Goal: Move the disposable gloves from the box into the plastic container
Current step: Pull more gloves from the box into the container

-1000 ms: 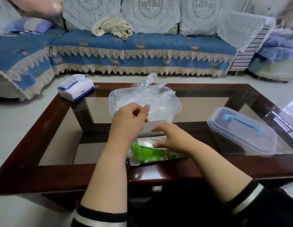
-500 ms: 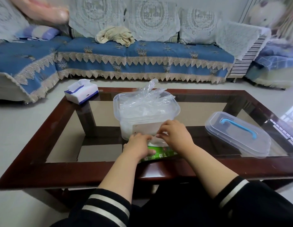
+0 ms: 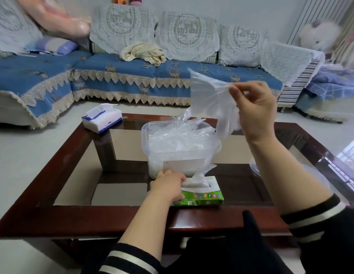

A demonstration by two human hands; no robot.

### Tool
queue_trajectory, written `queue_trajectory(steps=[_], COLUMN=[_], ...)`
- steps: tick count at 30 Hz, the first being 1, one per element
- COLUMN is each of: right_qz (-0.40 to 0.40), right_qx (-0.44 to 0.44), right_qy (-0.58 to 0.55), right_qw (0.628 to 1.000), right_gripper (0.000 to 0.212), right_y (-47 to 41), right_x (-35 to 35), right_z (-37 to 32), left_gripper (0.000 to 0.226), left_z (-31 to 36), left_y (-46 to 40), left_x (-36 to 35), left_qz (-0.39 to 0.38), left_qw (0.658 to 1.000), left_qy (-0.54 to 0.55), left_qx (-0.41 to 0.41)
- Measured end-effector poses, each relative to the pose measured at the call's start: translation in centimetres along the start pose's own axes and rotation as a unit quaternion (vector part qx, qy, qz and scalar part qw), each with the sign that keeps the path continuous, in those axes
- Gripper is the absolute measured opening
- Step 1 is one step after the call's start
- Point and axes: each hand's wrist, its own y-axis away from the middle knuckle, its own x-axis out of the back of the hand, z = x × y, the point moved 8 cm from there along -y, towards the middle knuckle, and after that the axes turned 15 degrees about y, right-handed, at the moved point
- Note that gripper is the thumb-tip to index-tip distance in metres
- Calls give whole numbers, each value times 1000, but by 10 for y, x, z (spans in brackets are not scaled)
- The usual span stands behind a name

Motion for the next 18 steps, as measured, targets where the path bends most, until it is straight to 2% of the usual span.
queue_trajectory(steps=[2, 4, 7, 10, 14, 18], right_qz=[2, -33, -145, -282, -462, -579], right_qx=[60, 104, 128, 115, 80, 66], right_qy=[44, 104, 193, 256, 253, 258], right_qw=[997, 989, 962, 917, 846, 771], right_gripper=[12, 18, 25, 28, 26, 29], right_y=[-12, -13, 0, 22, 54, 78], right_x=[-19, -49, -101, -149, -194, -209], right_z=[-16, -23, -11, 12, 44, 60], left_gripper=[51, 45, 39, 35, 35, 35], left_z=[1, 7, 18, 23, 22, 27], left_y=[1, 2, 4, 5, 4, 1], left_x=[9, 18, 26, 21, 17, 18], left_qz=[16, 49, 88, 73, 56, 70], left_qw=[1000, 999, 995, 996, 996, 996], left_qy=[-16, -9, -6, -39, -64, -30], left_qx=[-5, -18, -40, -29, -17, -48])
